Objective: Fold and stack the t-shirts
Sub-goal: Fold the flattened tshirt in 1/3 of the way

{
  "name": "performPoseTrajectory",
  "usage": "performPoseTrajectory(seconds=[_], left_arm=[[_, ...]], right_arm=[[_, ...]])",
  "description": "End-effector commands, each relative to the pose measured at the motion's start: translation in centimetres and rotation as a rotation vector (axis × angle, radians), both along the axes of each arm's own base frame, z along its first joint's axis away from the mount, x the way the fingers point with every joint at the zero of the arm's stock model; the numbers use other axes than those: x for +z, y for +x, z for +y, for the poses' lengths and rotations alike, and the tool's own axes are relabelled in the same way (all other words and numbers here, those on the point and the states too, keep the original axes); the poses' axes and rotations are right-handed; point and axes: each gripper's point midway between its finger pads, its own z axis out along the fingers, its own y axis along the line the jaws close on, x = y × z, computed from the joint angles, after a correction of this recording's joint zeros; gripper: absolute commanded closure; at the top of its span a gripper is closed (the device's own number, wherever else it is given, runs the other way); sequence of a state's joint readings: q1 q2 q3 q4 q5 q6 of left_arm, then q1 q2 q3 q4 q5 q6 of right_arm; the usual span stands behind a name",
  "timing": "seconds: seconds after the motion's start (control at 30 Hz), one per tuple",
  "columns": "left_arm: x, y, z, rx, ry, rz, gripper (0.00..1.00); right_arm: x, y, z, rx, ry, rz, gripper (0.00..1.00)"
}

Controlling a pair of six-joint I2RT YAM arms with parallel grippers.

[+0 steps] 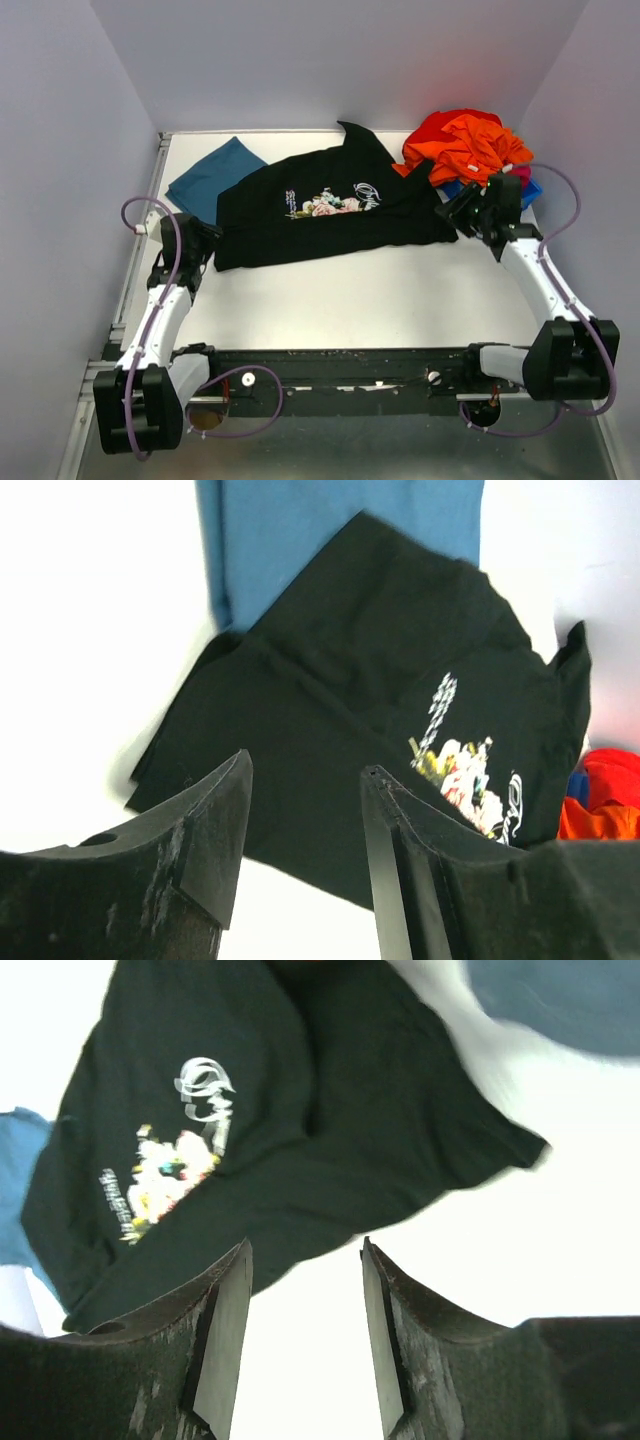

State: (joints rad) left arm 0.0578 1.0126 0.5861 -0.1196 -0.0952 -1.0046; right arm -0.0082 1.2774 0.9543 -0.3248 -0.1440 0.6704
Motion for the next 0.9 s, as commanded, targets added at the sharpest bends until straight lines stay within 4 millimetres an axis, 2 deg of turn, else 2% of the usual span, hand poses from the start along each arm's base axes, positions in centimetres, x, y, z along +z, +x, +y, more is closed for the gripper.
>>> performPoseTrajectory(seconds=[0.0,0.13,0.3,0.47,0.7,0.87], left_arm=[[-4.8,-4.2,-1.5,0.000,-0.098,0.133,0.41],[-6.1,-5.3,-1.6,0.028,-0.125,0.116,0.42],[-6.9,-5.6,-1.5,0.044,-0.132,0.141,0.42],[-7.5,-5.3,-1.2,0.082,-0.141,0.181,0.42],[-8.1,-5.0,-1.2,0.098,-0.156,0.204,0.40],[-8.0,-4.9,-0.8,0.112,-0.141,0.209,0.41]], right_arm=[[-3.4,-2.0,-2.8,-0.248,0.005,-0.005,0.48],[-6.2,-3.5,-3.3,-0.321,0.031,0.035,0.56],[-9.4,-3.3,-3.8,-0.372,0.027,0.135,0.56],[-10.6,-1.5,-4.3,-0.410,0.018,0.166,0.49],[-11.4,1.2,-4.8,-0.455,0.037,0.188,0.49],[-12.8,2.0,-5.6,-0.493,0.029,0.243,0.50]])
